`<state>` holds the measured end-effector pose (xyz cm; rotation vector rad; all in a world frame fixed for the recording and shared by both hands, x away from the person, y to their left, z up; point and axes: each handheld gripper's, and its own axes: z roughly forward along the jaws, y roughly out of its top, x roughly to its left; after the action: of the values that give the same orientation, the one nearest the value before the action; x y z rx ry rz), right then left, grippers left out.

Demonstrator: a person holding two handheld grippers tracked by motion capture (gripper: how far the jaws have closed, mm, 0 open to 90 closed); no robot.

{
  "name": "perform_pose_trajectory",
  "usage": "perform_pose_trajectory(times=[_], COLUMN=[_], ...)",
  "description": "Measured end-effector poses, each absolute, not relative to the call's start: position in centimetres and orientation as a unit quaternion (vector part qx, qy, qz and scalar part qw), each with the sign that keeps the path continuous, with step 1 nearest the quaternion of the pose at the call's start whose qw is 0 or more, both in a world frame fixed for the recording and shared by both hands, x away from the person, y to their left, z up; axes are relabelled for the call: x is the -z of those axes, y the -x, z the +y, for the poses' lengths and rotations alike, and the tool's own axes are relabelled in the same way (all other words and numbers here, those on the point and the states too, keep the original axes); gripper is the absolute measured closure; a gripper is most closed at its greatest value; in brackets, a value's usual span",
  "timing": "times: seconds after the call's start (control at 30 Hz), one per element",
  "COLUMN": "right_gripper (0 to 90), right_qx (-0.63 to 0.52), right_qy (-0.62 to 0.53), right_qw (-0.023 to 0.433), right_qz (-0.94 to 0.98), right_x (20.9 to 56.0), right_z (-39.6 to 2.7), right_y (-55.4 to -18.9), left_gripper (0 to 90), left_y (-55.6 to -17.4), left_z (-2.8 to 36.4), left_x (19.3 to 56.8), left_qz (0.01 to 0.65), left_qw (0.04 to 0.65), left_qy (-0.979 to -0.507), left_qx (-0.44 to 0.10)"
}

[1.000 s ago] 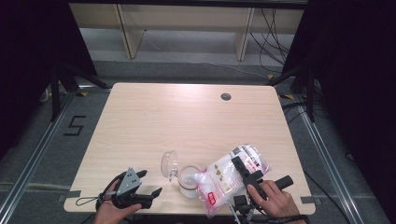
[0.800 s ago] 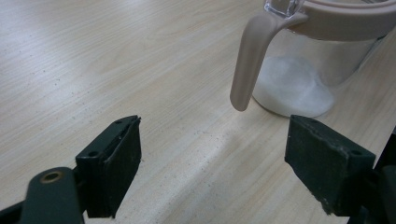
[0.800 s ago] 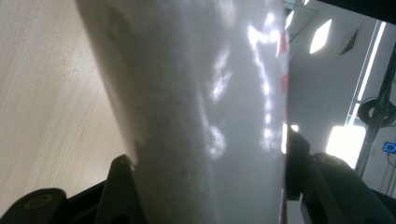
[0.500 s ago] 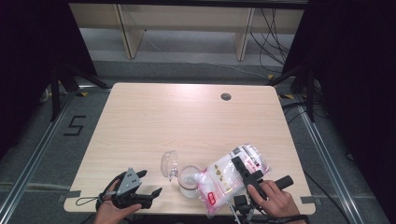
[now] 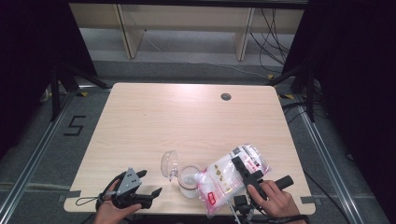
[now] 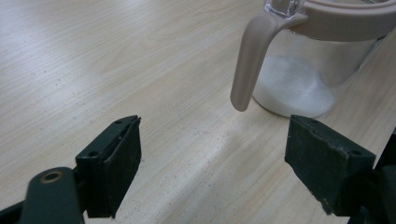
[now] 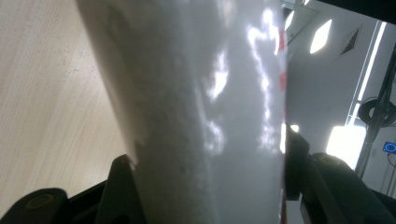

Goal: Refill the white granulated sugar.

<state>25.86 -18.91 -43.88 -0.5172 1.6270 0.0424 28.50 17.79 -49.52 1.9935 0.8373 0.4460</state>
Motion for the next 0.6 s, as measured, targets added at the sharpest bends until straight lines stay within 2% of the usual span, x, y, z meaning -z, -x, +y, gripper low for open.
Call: perform_pose_trajectory(times=[0.6], right_gripper=[52.7], right_qx=[-0.014], right_qy=[0.228], right_qw=[0.655], right_qz=[0.72], right_x=[43.8], right_z=[-18.87], right_y=[-25.8], left_gripper=[18.5], left_y=[-28.5], left_z=[17.78], left_x=[49.54], left_qz=[0.337], left_qw=[0.451], left_qy=[-0.806], left_qx=[-0.183])
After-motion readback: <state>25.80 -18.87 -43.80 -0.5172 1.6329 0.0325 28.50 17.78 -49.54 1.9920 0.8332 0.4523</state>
